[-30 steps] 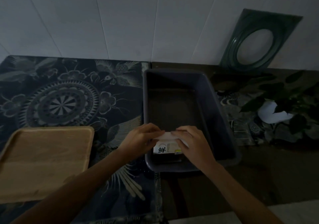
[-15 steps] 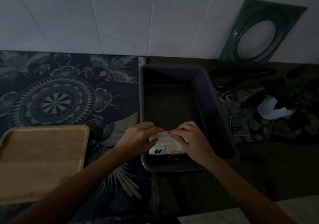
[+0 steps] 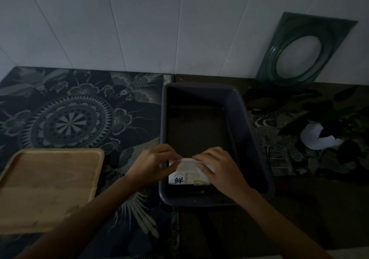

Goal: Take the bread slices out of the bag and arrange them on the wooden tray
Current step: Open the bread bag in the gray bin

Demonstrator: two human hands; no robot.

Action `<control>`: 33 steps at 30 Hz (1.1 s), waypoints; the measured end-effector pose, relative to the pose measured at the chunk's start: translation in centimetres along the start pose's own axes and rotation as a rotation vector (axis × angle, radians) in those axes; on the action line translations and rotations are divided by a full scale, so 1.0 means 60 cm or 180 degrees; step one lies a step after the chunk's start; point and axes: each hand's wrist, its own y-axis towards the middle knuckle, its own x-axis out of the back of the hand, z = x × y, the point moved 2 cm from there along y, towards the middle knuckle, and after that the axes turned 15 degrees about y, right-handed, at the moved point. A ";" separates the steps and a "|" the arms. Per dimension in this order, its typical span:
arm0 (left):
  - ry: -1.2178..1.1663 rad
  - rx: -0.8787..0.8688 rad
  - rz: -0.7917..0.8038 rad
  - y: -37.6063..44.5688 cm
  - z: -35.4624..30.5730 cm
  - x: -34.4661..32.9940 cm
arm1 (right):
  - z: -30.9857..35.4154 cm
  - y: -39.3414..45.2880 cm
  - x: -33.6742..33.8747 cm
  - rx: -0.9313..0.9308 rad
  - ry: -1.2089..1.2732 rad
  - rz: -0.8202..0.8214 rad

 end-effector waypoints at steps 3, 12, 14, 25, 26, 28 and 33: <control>-0.0160 0.0244 0.0030 0.010 0.001 0.004 | -0.001 0.007 0.008 0.0040 -0.0023 0.0014; -0.0659 0.0997 0.0779 0.046 0.018 0.003 | -0.011 0.030 0.018 -0.0064 0.0149 0.0195; -0.0792 0.1214 0.0917 0.054 0.027 0.001 | -0.011 0.029 0.019 -0.0048 0.0121 0.0120; -0.0694 0.1361 0.0612 0.097 0.035 0.002 | 0.003 0.020 0.030 0.0622 -0.0358 -0.0090; -0.0651 0.1381 0.0534 0.100 0.035 0.001 | 0.007 0.015 0.032 0.0697 -0.0341 -0.0106; -0.0540 0.1387 0.0375 0.104 0.035 0.003 | 0.012 0.002 0.033 0.0846 -0.0347 -0.0037; -0.0338 0.1377 0.0149 0.105 0.039 0.006 | 0.014 -0.034 0.040 0.0928 -0.0441 0.0400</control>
